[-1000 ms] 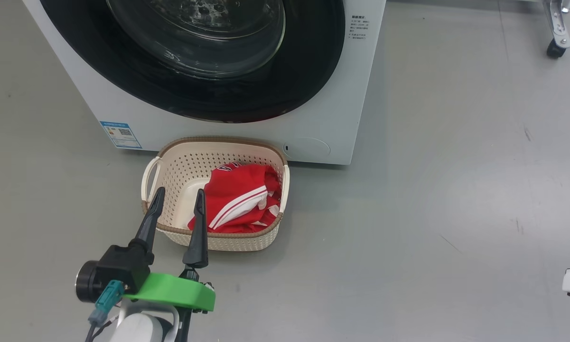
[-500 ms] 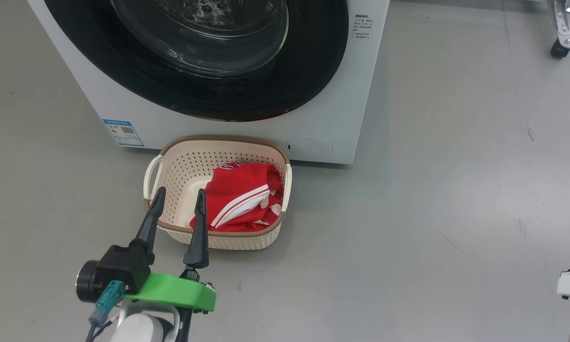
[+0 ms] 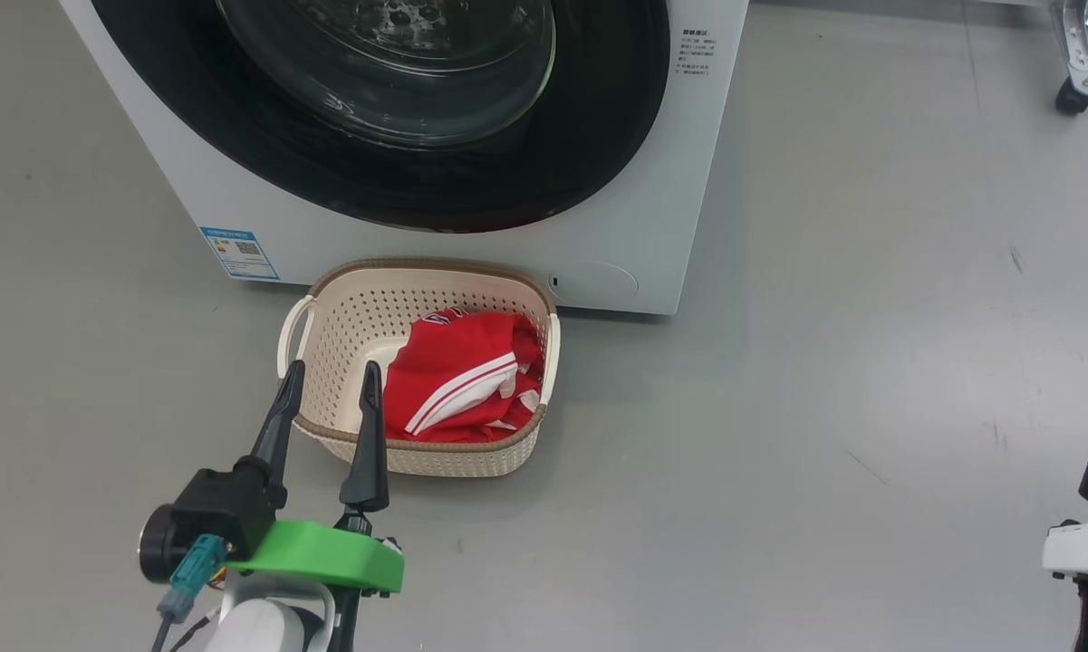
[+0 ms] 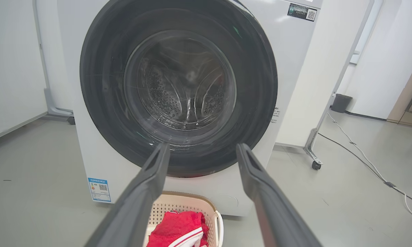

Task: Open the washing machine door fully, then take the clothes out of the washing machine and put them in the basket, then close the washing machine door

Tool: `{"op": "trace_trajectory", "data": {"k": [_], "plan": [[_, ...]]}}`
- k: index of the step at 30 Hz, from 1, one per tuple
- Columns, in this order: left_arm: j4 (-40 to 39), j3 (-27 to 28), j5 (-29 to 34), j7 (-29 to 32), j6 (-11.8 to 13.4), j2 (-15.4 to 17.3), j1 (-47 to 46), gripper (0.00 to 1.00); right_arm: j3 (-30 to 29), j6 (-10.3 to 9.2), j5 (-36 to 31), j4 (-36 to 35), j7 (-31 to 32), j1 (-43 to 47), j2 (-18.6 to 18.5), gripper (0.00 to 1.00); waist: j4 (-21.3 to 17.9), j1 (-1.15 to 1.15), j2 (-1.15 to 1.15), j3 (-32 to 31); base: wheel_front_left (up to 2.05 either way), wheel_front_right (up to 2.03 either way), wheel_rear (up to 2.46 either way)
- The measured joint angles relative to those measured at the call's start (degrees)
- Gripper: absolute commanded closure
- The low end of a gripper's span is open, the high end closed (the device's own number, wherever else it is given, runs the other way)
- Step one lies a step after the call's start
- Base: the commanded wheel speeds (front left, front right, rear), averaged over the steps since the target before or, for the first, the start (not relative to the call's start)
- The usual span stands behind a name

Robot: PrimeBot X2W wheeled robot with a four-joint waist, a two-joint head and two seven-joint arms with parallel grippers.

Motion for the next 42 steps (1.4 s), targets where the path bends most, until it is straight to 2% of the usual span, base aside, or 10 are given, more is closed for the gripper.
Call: {"op": "trace_trajectory", "data": {"k": [13, 21, 31, 32, 37, 42], "plan": [[4.48, 0.19, -1.03, 0.0, 1.16, 0.01, 1.19, 0.0, 4.31, 0.48, -2.38, 2.41, 0.0, 1.6, -0.13, 0.0, -0.04, 0.0, 0.0, -0.32, 0.0, 0.0, 0.0], [5.63, 0.0, -2.19, 0.0, 1.18, 0.0, 1.19, 0.0, 7.45, 0.48, -3.11, 3.13, 0.0, 2.46, -1.16, 0.0, 0.14, 0.0, 0.0, -0.82, 0.0, 0.0, 0.0], [7.26, -0.34, -4.08, 0.0, 0.77, 0.0, 1.24, 0.0, 8.34, 0.48, -3.1, 3.21, 0.0, 2.46, -1.6, 0.0, 0.21, 0.0, 0.0, -1.76, 0.0, 0.0, 0.0], [7.34, -0.36, -4.58, 0.0, 0.49, 0.0, 1.24, 1.0, 8.28, 0.48, -3.1, 3.27, 0.0, 2.47, -1.59, 1.0, 0.21, 0.0, 0.0, -1.87, 0.0, 0.0, 0.0], [9.95, -1.04, -4.63, 0.02, 0.49, -0.29, 2.34, 1.0, 8.78, 0.46, -3.03, 6.24, 0.04, 3.04, 0.11, 1.0, 0.2, 0.0, 0.0, -1.91, 0.0, 0.0, 0.0], [9.69, -1.02, -6.57, 0.02, 0.38, -0.29, 3.56, 1.0, 9.28, 0.46, -1.38, 6.59, 0.07, 3.26, 0.26, 1.0, 0.09, 0.0, 0.0, -1.98, 0.0, 0.0, 0.0]]}}
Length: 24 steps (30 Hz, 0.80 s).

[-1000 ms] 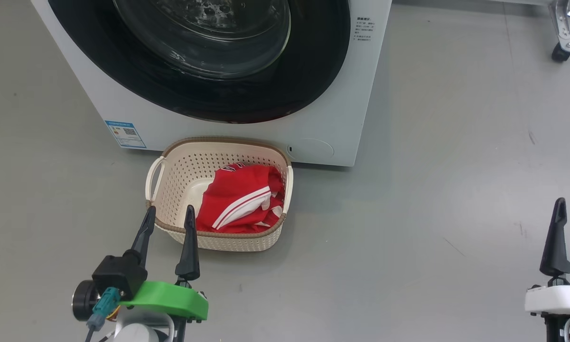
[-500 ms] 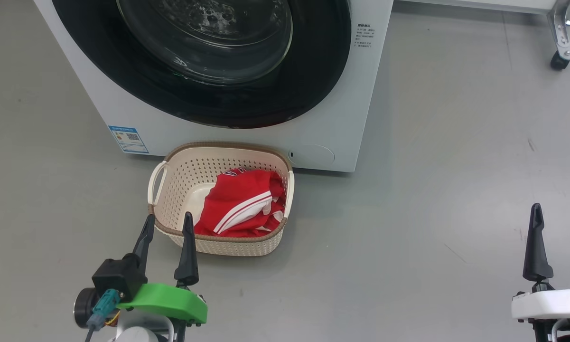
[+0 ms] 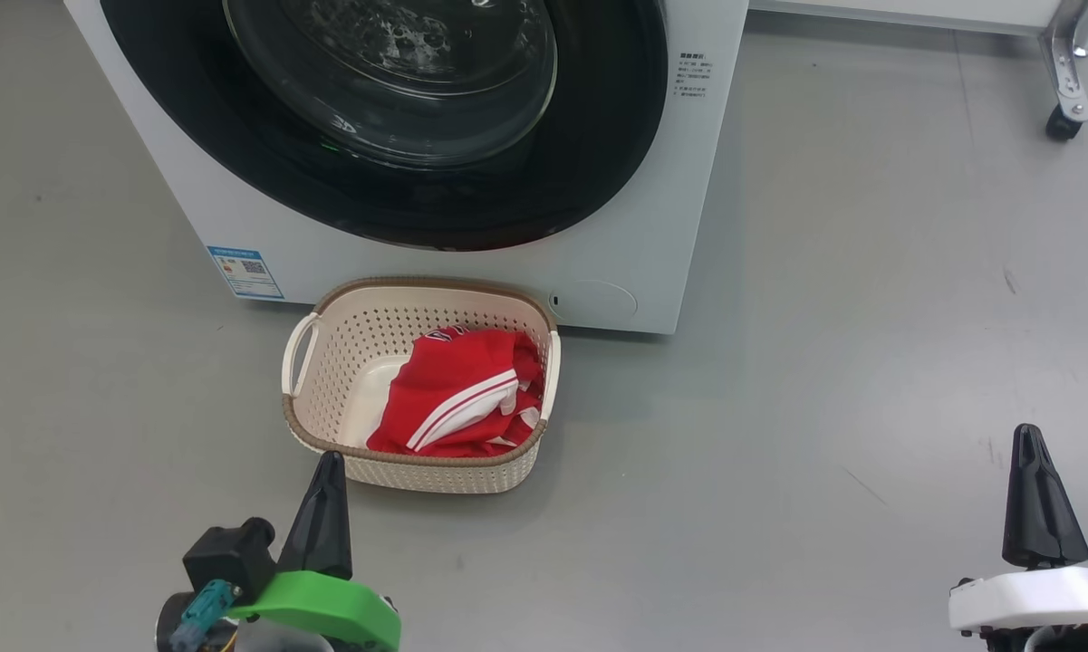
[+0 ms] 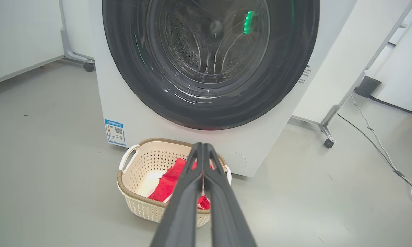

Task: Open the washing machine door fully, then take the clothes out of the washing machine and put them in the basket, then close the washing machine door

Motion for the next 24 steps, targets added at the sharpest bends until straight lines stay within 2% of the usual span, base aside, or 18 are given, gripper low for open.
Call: {"op": "trace_trajectory", "data": {"k": [24], "plan": [[-1.33, 4.13, -16.45, 3.86, -2.3, 0.38, 0.25, 1.0, 0.71, -0.01, 19.49, 2.0, 4.09, -1.08, 0.08, 1.0, -1.86, 0.0, 0.0, -1.24, 0.0, 0.0, 0.0]]}}
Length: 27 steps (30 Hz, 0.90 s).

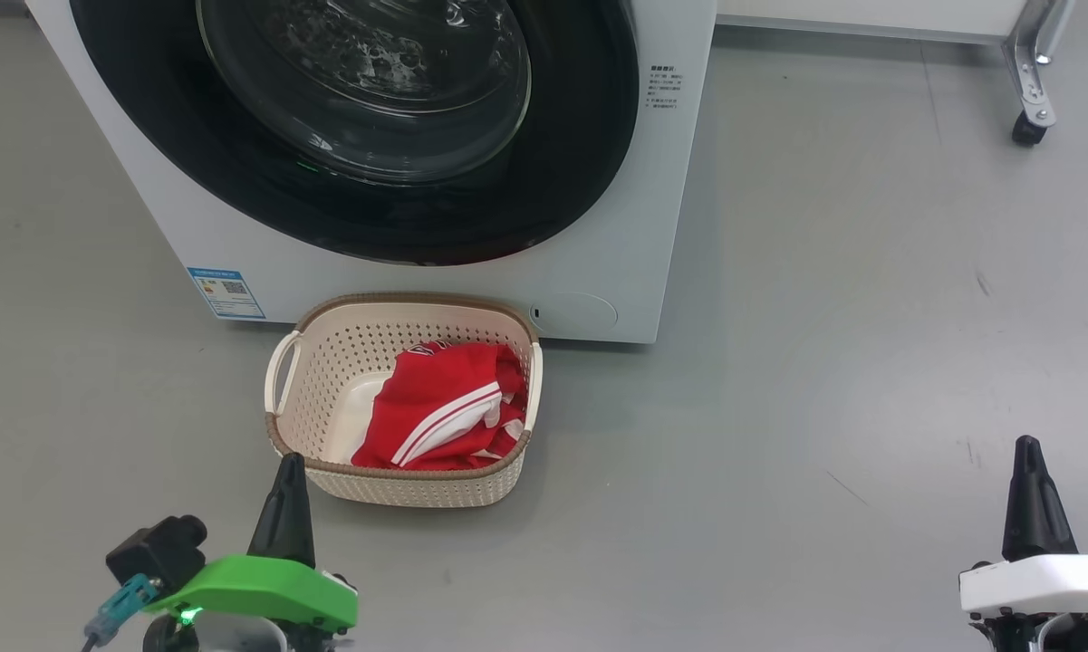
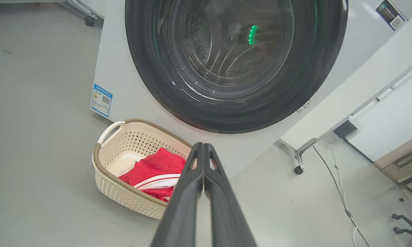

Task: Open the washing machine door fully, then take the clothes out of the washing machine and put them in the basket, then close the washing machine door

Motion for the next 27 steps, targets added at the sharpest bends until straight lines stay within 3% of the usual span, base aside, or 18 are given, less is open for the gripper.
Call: {"op": "trace_trajectory", "data": {"k": [27], "plan": [[0.1, 4.69, -17.57, 4.35, -2.52, 1.23, 0.01, 1.0, 0.36, -0.02, 19.82, 3.69, 5.04, -2.99, -0.36, 1.0, -1.74, 0.0, 0.0, -1.24, 0.0, 0.0, 0.0]]}}
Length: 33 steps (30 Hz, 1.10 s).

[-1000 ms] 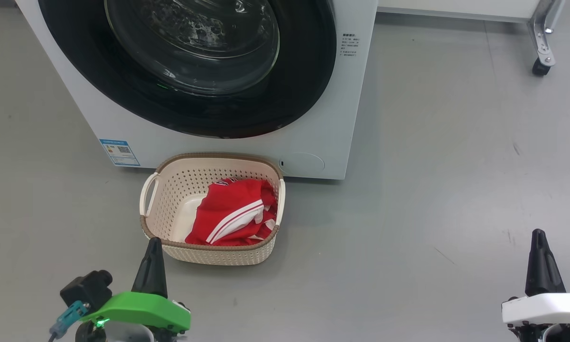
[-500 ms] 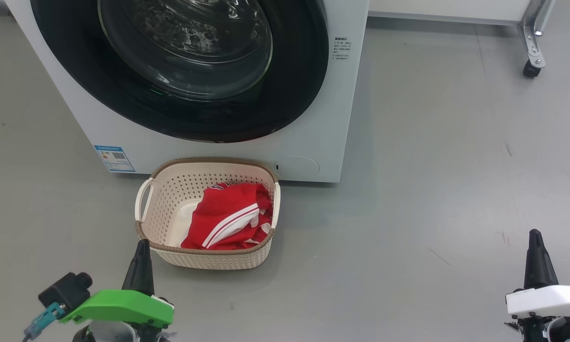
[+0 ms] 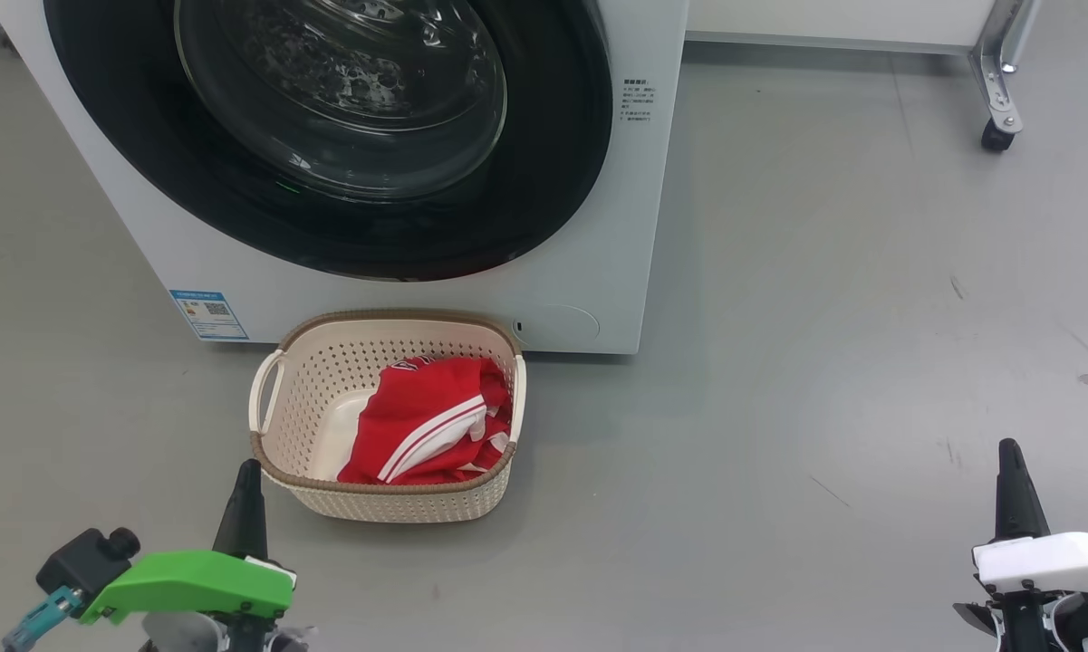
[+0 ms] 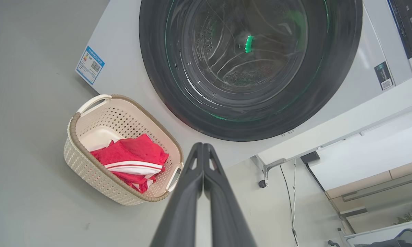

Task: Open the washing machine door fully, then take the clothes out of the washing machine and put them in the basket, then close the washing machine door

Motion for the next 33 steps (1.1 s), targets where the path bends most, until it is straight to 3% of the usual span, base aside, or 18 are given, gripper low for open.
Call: {"op": "trace_trajectory", "data": {"k": [33], "plan": [[1.02, 5.93, -22.82, 5.89, -4.27, 1.46, -0.02, 1.0, 0.76, 0.01, 25.79, 4.99, 6.04, -4.57, -0.4, 1.0, -2.28, 0.0, 0.0, -1.65, 0.0, 0.0, 0.0]]}}
